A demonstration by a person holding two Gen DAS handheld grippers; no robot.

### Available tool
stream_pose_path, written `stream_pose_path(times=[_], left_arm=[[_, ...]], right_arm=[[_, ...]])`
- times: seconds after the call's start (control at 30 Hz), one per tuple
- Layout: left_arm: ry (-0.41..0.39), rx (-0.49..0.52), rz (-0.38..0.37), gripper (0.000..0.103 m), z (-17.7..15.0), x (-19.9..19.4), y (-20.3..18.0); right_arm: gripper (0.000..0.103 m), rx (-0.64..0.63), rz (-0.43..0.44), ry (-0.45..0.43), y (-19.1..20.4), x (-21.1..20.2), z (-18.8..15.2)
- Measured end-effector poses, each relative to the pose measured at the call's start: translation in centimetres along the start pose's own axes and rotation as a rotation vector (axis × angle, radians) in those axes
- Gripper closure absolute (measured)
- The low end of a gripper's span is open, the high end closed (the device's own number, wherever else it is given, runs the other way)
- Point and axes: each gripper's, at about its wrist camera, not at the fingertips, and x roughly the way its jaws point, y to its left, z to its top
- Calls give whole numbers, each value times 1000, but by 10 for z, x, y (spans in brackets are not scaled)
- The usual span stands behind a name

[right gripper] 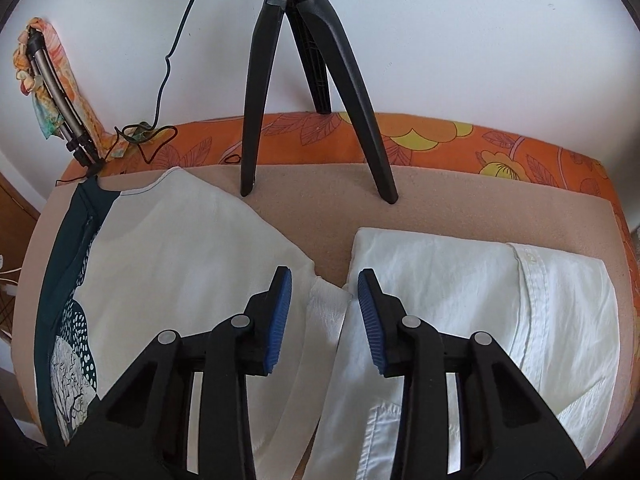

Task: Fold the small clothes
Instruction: 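Grasp the cream sleeve edge with the right tool and fold it inward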

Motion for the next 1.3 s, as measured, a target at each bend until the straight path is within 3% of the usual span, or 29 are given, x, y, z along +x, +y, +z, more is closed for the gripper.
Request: stream_pose_path(times=[0.17,0.2,0.47,0.8,1.07,1.3], left_arm=[[-5,-26,-12,99,-3,-2,6],[-11,-31,-13,99,-3,-3,7],[-53,-123,-37,99,-10,-16,21],[-141,-238,8,99,-21,-50,50],[-204,-353,55,99,-45,-84,86],[-223,-426,95,99,-65,-100,111]], right_arm=[[94,-42,-62,5,6,7,6],[95,-40,-59,1,6,6,6],[97,8,-100,-11,15,-9,21],[97,3,-178,18,60,-22,42],[97,-87,-229,5,142,-25,66],[97,-174,-240,19,226,6,78]])
